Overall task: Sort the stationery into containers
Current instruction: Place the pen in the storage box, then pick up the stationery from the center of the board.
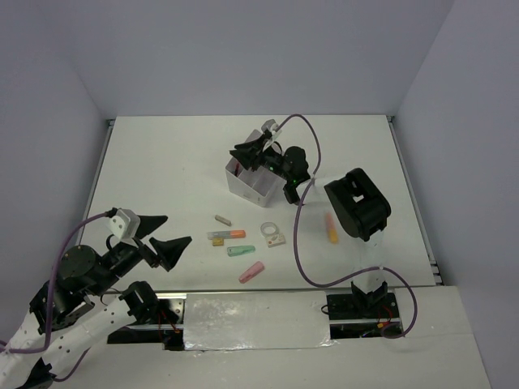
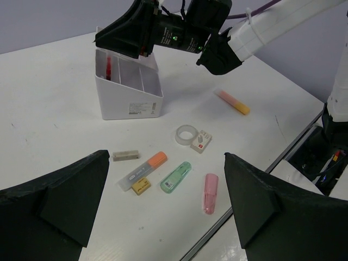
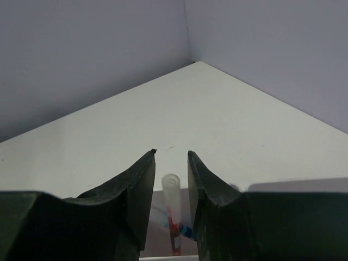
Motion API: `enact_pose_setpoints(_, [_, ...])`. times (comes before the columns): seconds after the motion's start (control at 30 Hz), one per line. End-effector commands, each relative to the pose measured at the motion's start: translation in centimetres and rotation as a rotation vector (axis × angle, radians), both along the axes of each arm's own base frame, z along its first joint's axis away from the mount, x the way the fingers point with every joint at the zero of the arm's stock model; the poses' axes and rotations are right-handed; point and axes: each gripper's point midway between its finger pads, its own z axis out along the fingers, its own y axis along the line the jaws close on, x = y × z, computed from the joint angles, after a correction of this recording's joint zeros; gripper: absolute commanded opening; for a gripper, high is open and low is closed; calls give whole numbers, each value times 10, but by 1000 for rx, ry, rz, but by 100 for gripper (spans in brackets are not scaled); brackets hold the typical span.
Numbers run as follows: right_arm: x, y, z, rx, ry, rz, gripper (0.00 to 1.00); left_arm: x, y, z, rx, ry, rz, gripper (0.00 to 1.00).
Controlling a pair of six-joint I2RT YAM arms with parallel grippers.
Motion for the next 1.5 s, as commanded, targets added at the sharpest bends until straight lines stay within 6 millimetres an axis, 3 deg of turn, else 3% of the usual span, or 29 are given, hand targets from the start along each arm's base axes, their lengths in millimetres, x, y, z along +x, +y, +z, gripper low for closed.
enact_pose_setpoints(0.0, [-1,-2,22,36,-69,7,40,-1,-3,15,-31,-62,-21,99])
enact_pose_setpoints(0.1, [0,-1,35,26,-72,10,47,-2,-5,15,-27,-63,-33,99])
enact_pose_setpoints(0.23, [-5,-6,70,9,-42,-11,61,-1,-5,14,-24,-60,-30,99])
enact_pose_setpoints(0.3, [-6,-10,81,-3,-25,-57,63,-1,-5,13,-22,-58,-27,99])
enact_pose_setpoints(0.4, [-21,-25,94,-46,49,-92,64,2,-3,13,-18,-51,-9,99])
enact_pose_setpoints(0.43, [-35,-31,102,-76,92,-85,65,4,-2,12,-17,-48,3,99])
enact_pose_setpoints(0.57, [-81,-47,63,-267,364,-146,65,17,16,8,-19,-11,135,99])
enact_pose_setpoints(0.6, [-96,-60,40,-351,468,-245,63,26,29,3,-7,8,231,99])
enact_pose_setpoints(0.67, [-119,-66,22,-426,520,-297,62,34,44,1,-17,45,338,99])
enact_pose_setpoints(0.7, [-135,-74,0,-503,565,-318,62,38,51,-2,-11,62,391,99])
enact_pose_setpoints(0.73, [-153,-69,-1,-536,546,-312,62,45,64,-8,3,104,497,99])
enact_pose_setpoints(0.8, [-171,-76,-24,-617,595,-318,60,52,77,-16,23,154,606,99])
enact_pose_setpoints(0.9, [-182,-86,-57,-710,681,-344,51,63,89,-29,79,216,732,99])
enact_pose_setpoints(1.1, [-190,-85,-100,-769,723,-329,40,79,116,-41,113,287,901,99])
enact_pose_setpoints(1.27, [-188,-77,-137,-871,757,-314,37,84,103,-40,109,263,801,99])
enact_pose_setpoints(1.47, [-182,-72,-156,-905,776,-329,36,88,92,-46,135,276,743,99])
